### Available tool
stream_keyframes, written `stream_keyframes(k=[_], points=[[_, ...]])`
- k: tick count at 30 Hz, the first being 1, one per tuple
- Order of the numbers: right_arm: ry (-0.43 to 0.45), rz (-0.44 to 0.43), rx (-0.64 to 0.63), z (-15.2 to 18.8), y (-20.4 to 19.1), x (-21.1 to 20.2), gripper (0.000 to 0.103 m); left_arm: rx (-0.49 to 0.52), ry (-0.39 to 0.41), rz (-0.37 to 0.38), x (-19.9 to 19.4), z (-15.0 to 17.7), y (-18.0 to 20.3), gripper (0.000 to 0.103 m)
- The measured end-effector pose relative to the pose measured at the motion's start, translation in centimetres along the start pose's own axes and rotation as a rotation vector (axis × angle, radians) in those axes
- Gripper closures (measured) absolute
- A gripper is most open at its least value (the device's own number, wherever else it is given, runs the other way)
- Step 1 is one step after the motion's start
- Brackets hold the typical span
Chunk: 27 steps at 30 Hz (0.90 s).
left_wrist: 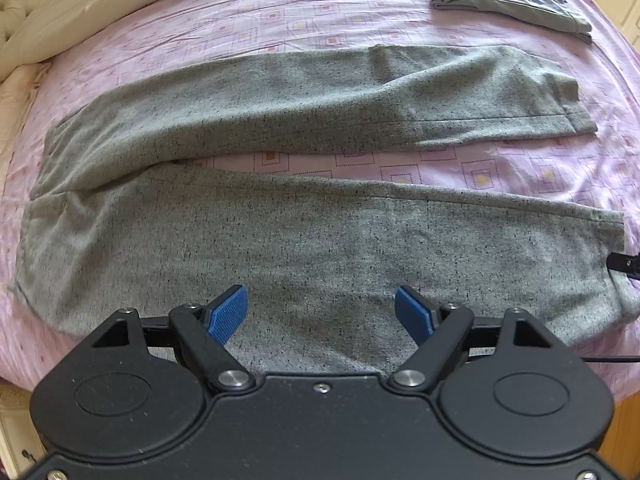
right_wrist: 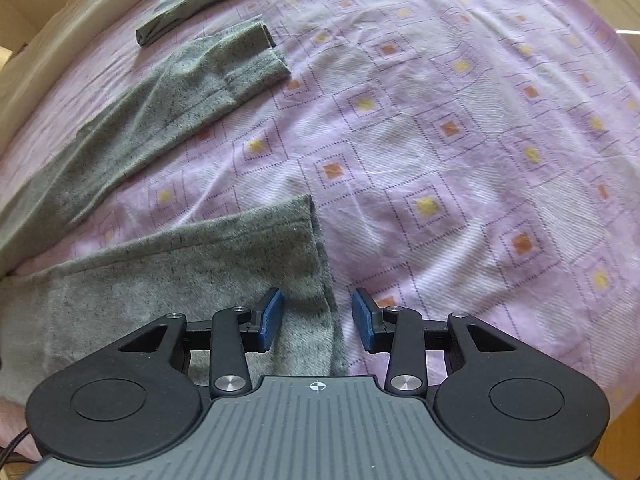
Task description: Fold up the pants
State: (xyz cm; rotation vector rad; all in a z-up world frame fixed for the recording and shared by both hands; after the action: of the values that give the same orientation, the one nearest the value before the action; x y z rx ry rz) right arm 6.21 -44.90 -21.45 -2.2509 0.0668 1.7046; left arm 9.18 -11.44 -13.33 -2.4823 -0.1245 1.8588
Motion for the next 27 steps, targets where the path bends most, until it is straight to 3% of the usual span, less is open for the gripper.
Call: stream_keyframes(k=[1, 4, 7, 10, 12, 14, 16, 17, 18, 24, 27], points=[[-0.061, -0.042, 0.0, -0.2, -0.5, -0.3, 0.1, -0.01, -0.003, -0.009, -0.1, 0.1, 0.1, 0.021], [-0.077, -0.196, -0.001, -1.7, -3.0, -3.9, 0.1, -0.042, -0.014, -0.021, 0.0, 0.2, 0.2, 0.021], [-0.009, -0.123, -0.001, -4.8, -2.8, -4.5, 0.1, -0.063, -0.013, -0.021, -0.2, 0.3, 0.6, 0.021], [-0.013, -0.065, 0.054, -6.5, -1.1, -1.4, 0.096, -0.06, -0.013, -0.018, -0.1, 0.4, 1.5, 0.021], [-0.037, -0.07, 0.069, -6.0, -0.3, -0.7, 0.095, -0.039, -0.011, -0.02, -0.2, 0.5, 2.1, 0.021], [-0.004, -0.108, 0.067, -4.8, 0.2, -1.8, 0.095, -0.026, 0.004, -0.019, -0.6, 0.6, 2.4, 0.021], [0.034, -0.142, 0.04, -3.5, 0.2, -2.9, 0.083, -0.029, 0.008, -0.018, -0.7, 0.7, 2.5, 0.021], [0.036, -0.156, 0.024, -2.7, 0.2, -3.1, 0.07, -0.033, 0.0, -0.017, -0.5, 0.8, 2.5, 0.021], [0.031, -0.167, 0.011, -1.9, 0.2, -3.2, 0.065, -0.039, -0.009, -0.017, -0.4, 0.9, 2.4, 0.021], [0.02, -0.206, -0.008, 1.1, 0.5, -2.8, 0.065, -0.053, -0.028, -0.032, -0.1, 1.2, 1.7, 0.021], [0.039, -0.184, -0.044, 1.2, 0.3, -2.0, 0.065, -0.043, -0.027, -0.04, -0.2, 1.3, 1.5, 0.021]])
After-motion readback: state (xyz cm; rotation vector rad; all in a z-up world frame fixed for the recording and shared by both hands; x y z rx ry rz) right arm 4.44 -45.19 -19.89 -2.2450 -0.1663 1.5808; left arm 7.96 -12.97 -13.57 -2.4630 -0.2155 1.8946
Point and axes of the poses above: each gripper's, at about its wrist camera, not at the fingertips, and x roughly the way its jaws point, y to its right, z to its underside, the point moved 6 cm from there along x, roughly the way its jaws point, and after that the axes turned 7 degrees about -x, right-handed, at the moved point
